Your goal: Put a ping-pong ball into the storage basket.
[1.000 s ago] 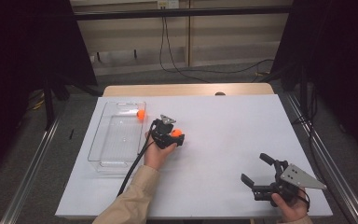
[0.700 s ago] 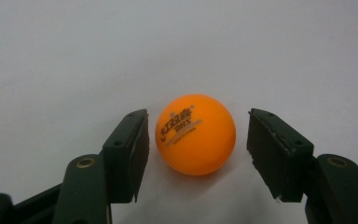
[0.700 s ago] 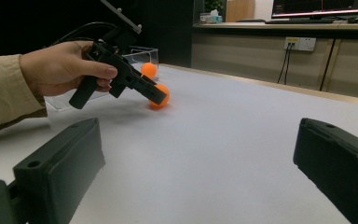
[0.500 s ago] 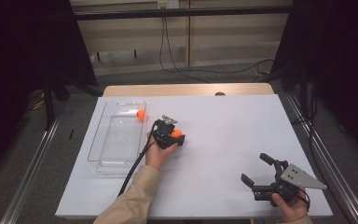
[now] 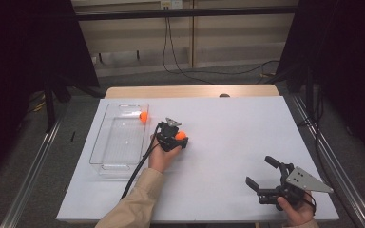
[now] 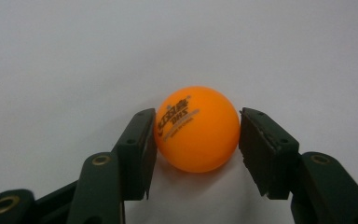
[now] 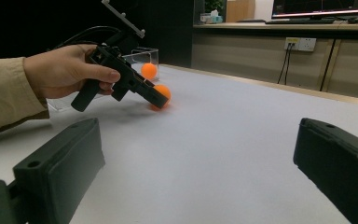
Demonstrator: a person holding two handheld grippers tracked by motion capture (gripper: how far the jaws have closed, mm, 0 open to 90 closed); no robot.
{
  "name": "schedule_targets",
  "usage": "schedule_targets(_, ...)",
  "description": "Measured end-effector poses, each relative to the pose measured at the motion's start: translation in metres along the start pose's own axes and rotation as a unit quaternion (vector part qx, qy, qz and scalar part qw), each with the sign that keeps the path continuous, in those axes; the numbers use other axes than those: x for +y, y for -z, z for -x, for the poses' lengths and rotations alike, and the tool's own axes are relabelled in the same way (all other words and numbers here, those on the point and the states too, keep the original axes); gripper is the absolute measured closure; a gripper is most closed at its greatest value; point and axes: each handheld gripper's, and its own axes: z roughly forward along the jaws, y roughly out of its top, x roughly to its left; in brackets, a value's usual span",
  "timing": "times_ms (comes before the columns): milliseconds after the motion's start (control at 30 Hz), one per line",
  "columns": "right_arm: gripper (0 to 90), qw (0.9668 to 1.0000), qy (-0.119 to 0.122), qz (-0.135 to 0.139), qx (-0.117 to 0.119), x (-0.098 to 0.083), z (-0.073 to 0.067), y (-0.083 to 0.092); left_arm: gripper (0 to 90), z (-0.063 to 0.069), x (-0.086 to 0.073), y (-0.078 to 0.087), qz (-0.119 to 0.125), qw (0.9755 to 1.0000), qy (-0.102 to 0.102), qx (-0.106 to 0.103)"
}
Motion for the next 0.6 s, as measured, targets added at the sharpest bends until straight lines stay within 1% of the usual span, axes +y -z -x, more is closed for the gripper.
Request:
schedule_targets(267,0.9,1.0,0.0,0.0,0.0,0.0,0.0002,0.0003,50.1,0.0,-0.0001,-0.0003,-0.003,1.0,0.001,-0.003)
schedule_targets(600,0.9,1.0,0.0,0.0,0.0,0.0,0.0005,0.0004,50.6,0.0006,-0.0001,-0.0005,0.0,1.0,0.002,-0.004)
